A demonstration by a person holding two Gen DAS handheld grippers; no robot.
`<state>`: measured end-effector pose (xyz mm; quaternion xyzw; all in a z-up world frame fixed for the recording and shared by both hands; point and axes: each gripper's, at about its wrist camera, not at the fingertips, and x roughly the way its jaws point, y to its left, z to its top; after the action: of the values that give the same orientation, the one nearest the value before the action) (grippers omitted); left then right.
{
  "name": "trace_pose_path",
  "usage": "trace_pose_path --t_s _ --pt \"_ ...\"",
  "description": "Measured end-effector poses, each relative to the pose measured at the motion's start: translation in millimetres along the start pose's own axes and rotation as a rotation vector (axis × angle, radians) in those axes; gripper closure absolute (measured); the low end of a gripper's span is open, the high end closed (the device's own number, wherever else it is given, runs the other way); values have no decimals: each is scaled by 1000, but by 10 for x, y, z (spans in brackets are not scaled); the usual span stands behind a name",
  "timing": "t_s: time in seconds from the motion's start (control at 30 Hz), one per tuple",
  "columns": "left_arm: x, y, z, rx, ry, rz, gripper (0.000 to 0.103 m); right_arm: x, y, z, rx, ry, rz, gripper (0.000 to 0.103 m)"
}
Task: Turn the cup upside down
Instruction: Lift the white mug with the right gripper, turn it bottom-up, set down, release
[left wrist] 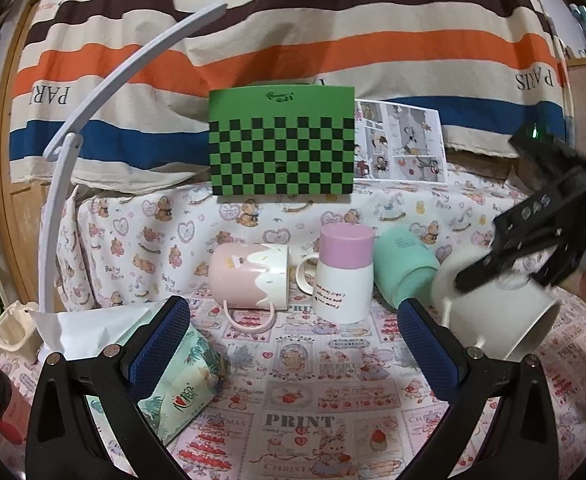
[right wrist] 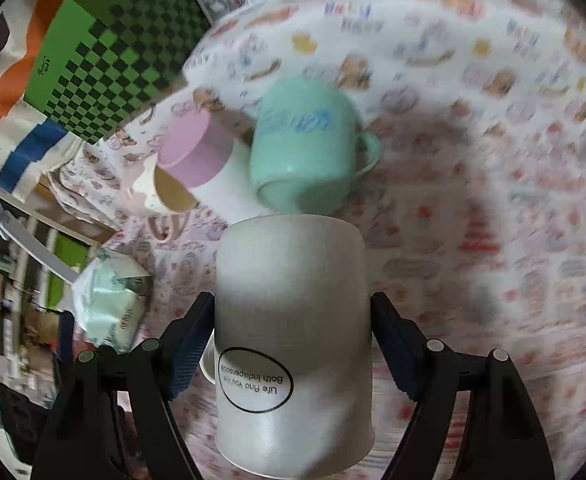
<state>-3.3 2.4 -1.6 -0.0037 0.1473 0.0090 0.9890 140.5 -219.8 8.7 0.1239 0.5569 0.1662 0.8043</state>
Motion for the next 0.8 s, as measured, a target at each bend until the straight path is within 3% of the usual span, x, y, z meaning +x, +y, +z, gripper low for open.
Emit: trace_pose_path --t_s 0.3,0.57,0.67,0.8 --pt "19 -26 5 12 12 7 0 387 -82 -29 106 -26 4 24" --pt "13 -48 16 25 9 -4 0 482 53 -39 -14 -66 37 22" --pt "26 -36 17 19 14 -7 0 284 81 -88 -98 -163 44 15" --pt "19 -43 17 20 11 -13 0 -142 65 -323 -255 -416 -37 15"
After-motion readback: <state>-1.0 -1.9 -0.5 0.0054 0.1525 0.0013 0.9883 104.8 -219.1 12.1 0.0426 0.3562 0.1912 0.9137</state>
